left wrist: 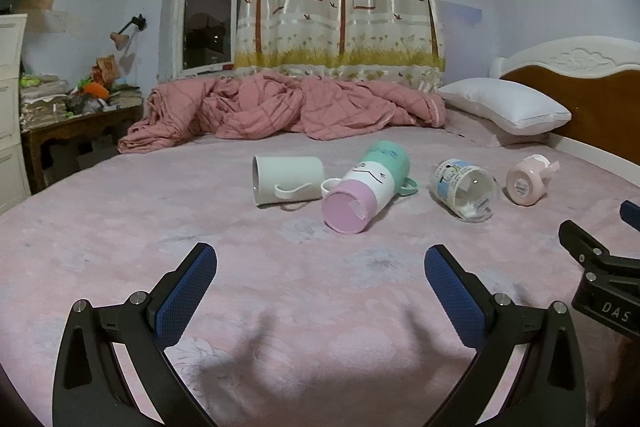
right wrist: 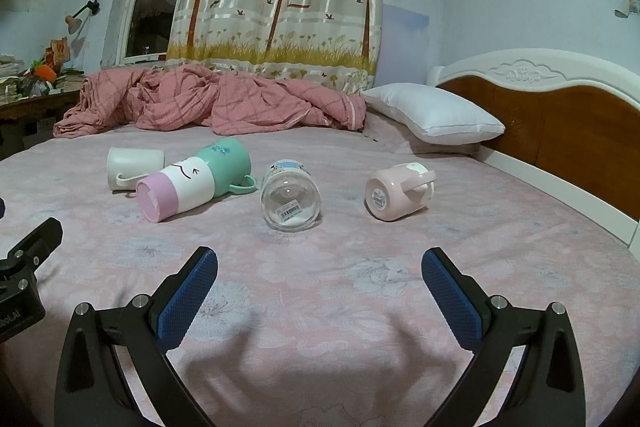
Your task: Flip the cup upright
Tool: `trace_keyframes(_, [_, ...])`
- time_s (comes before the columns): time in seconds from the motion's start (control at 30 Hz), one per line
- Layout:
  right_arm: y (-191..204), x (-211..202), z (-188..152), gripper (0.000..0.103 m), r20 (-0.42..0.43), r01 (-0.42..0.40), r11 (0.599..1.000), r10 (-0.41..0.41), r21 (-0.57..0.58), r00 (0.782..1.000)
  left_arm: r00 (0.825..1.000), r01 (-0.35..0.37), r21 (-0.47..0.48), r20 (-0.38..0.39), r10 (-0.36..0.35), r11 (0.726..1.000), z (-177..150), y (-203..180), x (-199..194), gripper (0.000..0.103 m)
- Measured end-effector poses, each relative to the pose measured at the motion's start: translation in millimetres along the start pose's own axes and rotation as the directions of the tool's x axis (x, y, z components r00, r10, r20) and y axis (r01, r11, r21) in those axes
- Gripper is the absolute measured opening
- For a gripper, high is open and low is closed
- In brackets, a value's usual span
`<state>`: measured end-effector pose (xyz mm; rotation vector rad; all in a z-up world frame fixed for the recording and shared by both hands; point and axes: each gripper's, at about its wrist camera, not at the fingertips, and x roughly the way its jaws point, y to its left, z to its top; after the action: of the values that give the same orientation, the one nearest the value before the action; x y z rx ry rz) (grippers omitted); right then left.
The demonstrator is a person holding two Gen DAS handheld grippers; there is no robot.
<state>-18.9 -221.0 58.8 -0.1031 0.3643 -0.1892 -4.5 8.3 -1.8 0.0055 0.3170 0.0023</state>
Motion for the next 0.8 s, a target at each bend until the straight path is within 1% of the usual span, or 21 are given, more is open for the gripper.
trace_keyframes(0.07, [0,1,0,0.103,-0.002,0.0,1.0,0.0,0.001,1.0,1.0,-0.004,-0.002,-0.002,0.004,1.0,1,1,-1,0.103])
trace_keyframes(0.33, [1,4,-5,0.103,-0.03,0.009,1.0,-0.008,0.015,1.0,1.0,-0.024,0.053,0.016,0.023,0.998,2,-13,-3,0.103])
trace_keyframes(0.8, [-2,9,-6,0.103,-0.035,0.011,1.0,-0.01,0.017,0.999,1.0,-0.023,0.051,0.013,0.022,0.998,1,-12,-3,0.103])
